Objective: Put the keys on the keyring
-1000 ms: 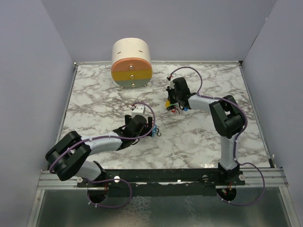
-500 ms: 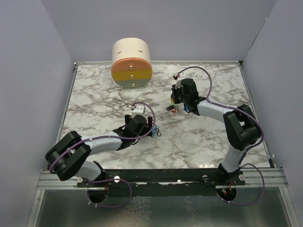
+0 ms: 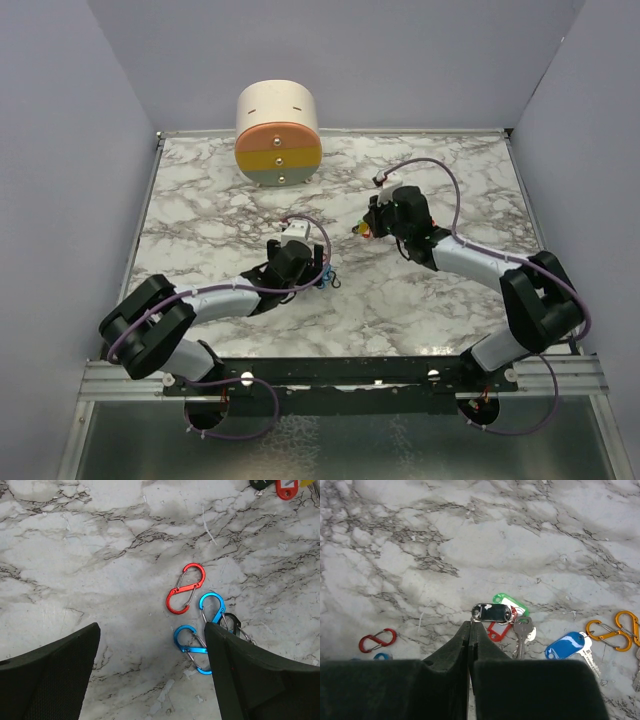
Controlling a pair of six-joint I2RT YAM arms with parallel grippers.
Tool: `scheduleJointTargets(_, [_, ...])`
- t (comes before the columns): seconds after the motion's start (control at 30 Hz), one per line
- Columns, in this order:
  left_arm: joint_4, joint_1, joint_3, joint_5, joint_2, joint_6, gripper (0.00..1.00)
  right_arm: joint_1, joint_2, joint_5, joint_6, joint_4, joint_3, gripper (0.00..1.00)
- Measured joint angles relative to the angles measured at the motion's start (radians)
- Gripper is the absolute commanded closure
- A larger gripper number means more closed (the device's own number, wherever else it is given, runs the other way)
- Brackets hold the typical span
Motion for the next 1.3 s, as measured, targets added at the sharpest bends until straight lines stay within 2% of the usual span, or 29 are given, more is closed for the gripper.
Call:
scheduleJointTargets(0.33, [0.029,0.000,0.068,-0.020,0.109,0.035,0.17,0.034,-0.173,-0.004,0.011,0.003,-0.054,0.99])
scheduleJointTargets(1.1, [0.024,0.000,0.138,-0.069,0.227,0.083,0.24,0.040,-0.190,-0.006,0.012,0.003,-0.063,0.99])
scheduleJointTargets(1.3, [0.027,0.000,0.160,-0.068,0.256,0.089,0.29,0.040,-0.190,-0.006,0.012,0.003,-0.064,0.99])
